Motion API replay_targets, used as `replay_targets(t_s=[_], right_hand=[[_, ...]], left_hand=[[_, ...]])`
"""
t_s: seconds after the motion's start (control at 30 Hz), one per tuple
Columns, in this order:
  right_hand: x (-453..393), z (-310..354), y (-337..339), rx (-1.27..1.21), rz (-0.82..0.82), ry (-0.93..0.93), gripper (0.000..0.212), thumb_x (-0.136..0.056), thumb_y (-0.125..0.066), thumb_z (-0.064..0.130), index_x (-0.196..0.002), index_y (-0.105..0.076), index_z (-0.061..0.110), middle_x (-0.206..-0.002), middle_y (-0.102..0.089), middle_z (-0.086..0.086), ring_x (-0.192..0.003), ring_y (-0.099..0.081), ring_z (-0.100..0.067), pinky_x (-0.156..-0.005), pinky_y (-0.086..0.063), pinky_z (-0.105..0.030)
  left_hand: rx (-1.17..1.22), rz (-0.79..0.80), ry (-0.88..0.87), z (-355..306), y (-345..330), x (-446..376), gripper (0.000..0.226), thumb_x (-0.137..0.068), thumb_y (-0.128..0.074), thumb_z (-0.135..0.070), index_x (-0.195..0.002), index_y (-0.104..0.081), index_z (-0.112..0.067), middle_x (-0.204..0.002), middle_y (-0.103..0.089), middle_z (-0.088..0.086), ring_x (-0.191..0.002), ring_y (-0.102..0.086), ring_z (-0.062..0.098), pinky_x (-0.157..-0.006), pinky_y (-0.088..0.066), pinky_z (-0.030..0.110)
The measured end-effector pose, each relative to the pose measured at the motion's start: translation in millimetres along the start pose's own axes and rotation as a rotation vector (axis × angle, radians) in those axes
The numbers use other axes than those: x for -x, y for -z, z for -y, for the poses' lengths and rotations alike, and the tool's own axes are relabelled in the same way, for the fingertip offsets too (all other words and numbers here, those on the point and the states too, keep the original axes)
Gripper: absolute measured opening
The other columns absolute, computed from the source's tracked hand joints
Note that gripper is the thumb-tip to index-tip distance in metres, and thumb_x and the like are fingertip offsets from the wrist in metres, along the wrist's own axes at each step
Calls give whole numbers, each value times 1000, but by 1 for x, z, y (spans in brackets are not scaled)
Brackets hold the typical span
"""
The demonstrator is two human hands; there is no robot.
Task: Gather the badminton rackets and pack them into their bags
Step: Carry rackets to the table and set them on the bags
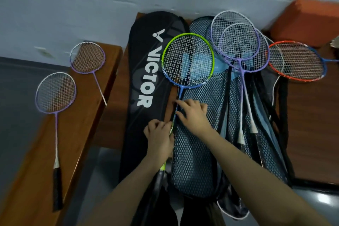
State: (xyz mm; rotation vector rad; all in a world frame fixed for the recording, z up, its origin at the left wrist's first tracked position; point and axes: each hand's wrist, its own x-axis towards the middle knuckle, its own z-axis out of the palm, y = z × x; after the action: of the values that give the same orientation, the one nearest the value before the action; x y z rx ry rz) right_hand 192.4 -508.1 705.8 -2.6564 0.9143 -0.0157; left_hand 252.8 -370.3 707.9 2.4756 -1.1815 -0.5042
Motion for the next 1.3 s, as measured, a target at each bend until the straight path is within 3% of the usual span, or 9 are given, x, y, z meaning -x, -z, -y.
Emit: replay_targets(t_s=[0.2, 0.3, 0.37, 0.47, 0.6, 0.7, 0.87, 1.13, 1.3], right_hand=[[-10, 11, -1, -214, -83, -13, 28, -90, -55, 38, -114, -63, 27, -113, -55, 3, -111, -45, -16, -80, -15, -29], [-8, 20, 6, -499, -104, -89, 24, -87, -62, 27, -111, -64, 20, -109, -58, -1, -104, -52, -16, -96, -33, -37], [-6, 28, 15, -614, -131, -143, 24, -87, -63, 19, -111, -63, 15, -106, -58, -3, -94, -56, -15, -93, -45, -39], [-4, 35, 28, -671, -182, -167, 25, -87, -61, 11, -112, -63, 11, -106, -58, -7, -86, -57, -16, -85, -49, -31], [-2, 34, 51, -756, -215, -124, 29, -87, -61, 11, -116, -62, 11, -108, -58, -8, -87, -58, -12, -84, -47, -24], [2, 21, 73, -706, -265, -54, 27, -88, -62, 23, -114, -62, 23, -104, -55, 4, -88, -55, 0, -95, -43, -38], [3, -25, 109, -575, -340, -34, 25, -88, -57, 34, -111, -63, 26, -99, -54, 9, -98, -52, -9, -94, -40, -50], [-2, -152, 153, -668, -262, -29, 23, -90, -59, 10, -113, -64, 9, -104, -61, -7, -95, -56, -13, -86, -43, -22], [4, -251, 166, -615, -264, -71, 25, -90, -60, 11, -114, -64, 11, -94, -57, 5, -91, -54, -12, -83, -43, -21]], left_hand=[[247, -174, 13, 11, 2, 6, 30, -81, -60, -15, -110, -63, -21, -103, -62, -7, -113, -39, 17, -89, -16, 30], [498, -134, 23, 10, 16, 12, 35, -81, -60, -11, -113, -60, -26, -101, -54, -16, -103, -45, 1, -95, -25, 25], [606, -82, -18, 8, 29, 12, 39, -82, -59, -7, -116, -59, -25, -95, -51, -18, -86, -51, -5, -85, -41, 19], [584, -61, -58, 2, 39, 9, 42, -82, -59, -5, -121, -57, -19, -94, -50, -10, -70, -51, -3, -69, -42, 10], [584, -208, -66, -13, 44, 9, 41, -78, -63, 0, -117, -62, -10, -99, -54, -5, -65, -51, -3, -66, -39, 4], [634, -326, -173, -30, 47, 7, 40, -75, -64, 7, -114, -63, -3, -99, -58, 0, -63, -50, -2, -63, -41, 6], [759, -339, -249, -81, 39, -13, 36, -76, -63, 4, -112, -63, -1, -96, -58, 1, -65, -52, -3, -61, -41, 7], [774, -248, -98, -203, -19, -60, 40, -85, -62, -4, -123, -56, -10, -83, -48, -9, -64, -50, 6, -69, -47, 25], [689, -350, -74, -261, -65, -82, 35, -85, -60, 1, -120, -58, -1, -77, -44, -5, -63, -49, -3, -62, -37, 5]])
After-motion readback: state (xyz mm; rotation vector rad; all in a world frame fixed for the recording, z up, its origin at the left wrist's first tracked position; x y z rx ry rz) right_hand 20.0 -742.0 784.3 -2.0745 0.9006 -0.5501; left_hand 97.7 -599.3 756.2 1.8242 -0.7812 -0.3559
